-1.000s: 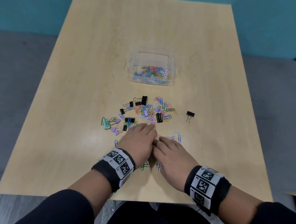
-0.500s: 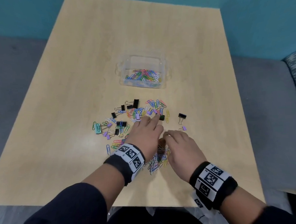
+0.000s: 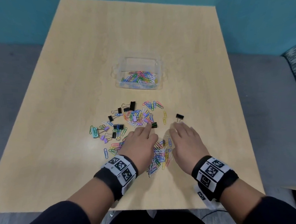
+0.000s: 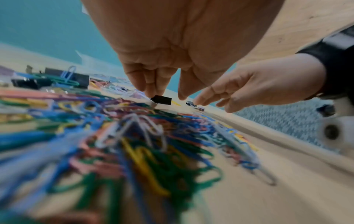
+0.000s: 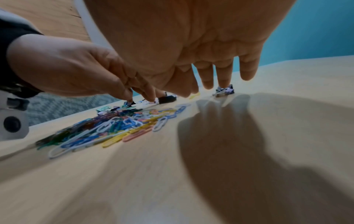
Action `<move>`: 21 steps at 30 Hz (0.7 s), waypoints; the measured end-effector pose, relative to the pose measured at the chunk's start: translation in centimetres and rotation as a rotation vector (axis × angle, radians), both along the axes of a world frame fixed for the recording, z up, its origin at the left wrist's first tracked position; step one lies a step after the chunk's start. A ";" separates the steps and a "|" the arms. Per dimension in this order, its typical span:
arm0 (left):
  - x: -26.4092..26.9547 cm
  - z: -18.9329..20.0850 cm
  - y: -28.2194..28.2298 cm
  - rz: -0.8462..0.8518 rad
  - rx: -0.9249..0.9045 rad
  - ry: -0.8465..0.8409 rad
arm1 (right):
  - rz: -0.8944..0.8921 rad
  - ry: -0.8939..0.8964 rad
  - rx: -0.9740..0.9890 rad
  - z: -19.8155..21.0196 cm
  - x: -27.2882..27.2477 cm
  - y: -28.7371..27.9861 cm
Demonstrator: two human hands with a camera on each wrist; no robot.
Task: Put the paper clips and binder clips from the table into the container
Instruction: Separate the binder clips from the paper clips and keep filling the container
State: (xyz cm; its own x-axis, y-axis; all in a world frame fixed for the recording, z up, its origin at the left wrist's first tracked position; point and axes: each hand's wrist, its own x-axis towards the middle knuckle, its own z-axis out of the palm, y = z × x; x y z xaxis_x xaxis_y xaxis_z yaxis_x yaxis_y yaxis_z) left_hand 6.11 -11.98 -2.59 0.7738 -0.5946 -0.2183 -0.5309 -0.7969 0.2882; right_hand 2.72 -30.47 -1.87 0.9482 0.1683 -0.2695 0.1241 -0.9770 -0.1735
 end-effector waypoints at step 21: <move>2.4 -0.1 1.5 0.056 -0.051 0.018 | 0.147 -0.083 -0.047 -0.2 1.2 2.4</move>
